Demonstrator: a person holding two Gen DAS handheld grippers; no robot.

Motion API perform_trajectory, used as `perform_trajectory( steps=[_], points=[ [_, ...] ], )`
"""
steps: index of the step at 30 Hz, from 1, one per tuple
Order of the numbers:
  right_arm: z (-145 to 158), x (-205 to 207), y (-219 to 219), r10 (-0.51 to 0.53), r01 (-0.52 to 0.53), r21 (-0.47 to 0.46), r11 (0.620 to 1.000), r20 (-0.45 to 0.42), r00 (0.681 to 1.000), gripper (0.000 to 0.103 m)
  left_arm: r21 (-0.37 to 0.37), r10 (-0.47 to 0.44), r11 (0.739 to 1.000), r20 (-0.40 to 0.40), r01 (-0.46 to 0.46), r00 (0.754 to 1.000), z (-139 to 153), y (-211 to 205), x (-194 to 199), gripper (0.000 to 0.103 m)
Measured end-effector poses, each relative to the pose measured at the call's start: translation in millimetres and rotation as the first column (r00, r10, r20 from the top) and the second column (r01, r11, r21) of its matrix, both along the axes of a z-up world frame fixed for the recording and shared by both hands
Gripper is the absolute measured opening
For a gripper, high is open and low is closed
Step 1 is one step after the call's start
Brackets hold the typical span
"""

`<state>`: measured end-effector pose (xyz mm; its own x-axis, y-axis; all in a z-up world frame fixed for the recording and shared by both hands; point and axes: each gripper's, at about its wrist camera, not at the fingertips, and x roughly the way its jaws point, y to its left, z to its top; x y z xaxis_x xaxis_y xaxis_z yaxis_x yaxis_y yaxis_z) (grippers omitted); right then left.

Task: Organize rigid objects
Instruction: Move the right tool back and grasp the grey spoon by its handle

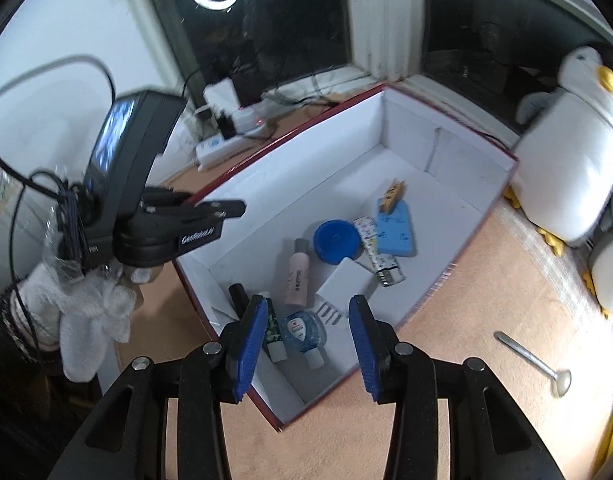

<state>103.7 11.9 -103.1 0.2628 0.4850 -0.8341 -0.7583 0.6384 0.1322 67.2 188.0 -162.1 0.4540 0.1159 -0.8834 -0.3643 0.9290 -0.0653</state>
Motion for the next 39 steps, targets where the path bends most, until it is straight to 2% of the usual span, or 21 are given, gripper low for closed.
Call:
perform_trajectory(
  steps=[5, 7, 10, 13, 20, 27, 31, 36, 39],
  points=[
    [7.6, 17.0, -46.4, -0.153, 0.153, 0.058, 0.987, -0.007, 0.988, 0.04, 0.003, -0.001, 1.0, 0.0, 0.001, 1.0, 0.7, -0.4, -1.1, 0.01],
    [5.6, 28.3, -70.2, -0.23, 0.232, 0.078, 0.97, -0.034, 0.973, 0.04, 0.004, -0.001, 1.0, 0.001, 0.001, 1.0, 1.2, -0.1, -1.7, 0.01],
    [-4.2, 46.5, -104.9, -0.364, 0.367, 0.063, 0.928, -0.063, 0.929, 0.041, 0.005, -0.001, 1.0, 0.001, 0.001, 1.0, 1.5, 0.2, -2.5, 0.01],
    [-17.5, 64.0, -138.0, -0.487, 0.491, 0.033, 0.871, -0.087, 0.869, 0.041, 0.005, -0.002, 1.0, -0.001, 0.002, 1.0, 1.3, 0.1, -2.3, 0.01],
    [-56.3, 103.3, -199.4, -0.688, 0.705, -0.009, 0.709, -0.229, 0.689, 0.041, 0.005, -0.003, 1.0, -0.008, 0.003, 1.0, 2.7, 0.5, -6.6, 0.01],
    [-91.4, 132.2, -227.8, -0.754, 0.802, -0.043, 0.596, -0.374, 0.54, 0.041, -0.001, 0.003, 1.0, -0.015, -0.003, 1.0, 1.8, 0.1, -10.3, 0.01],
    [-104.3, 142.4, -233.1, -0.77, 0.831, -0.056, 0.553, -0.415, 0.484, 0.041, -0.002, 0.003, 1.0, -0.016, -0.003, 1.0, 1.4, 0.4, -10.9, 0.01],
    [-113.3, 156.7, -235.8, -0.787, 0.848, -0.082, 0.524, -0.427, 0.445, 0.041, -0.001, 0.004, 1.0, -0.016, -0.004, 1.0, 1.2, 0.6, -12.5, 0.01],
    [-114.7, 165.6, -229.2, -0.799, 0.843, -0.108, 0.528, -0.401, 0.449, 0.041, -0.002, 0.006, 1.0, -0.016, -0.006, 1.0, 1.2, 0.8, -13.6, 0.01]
  ],
)
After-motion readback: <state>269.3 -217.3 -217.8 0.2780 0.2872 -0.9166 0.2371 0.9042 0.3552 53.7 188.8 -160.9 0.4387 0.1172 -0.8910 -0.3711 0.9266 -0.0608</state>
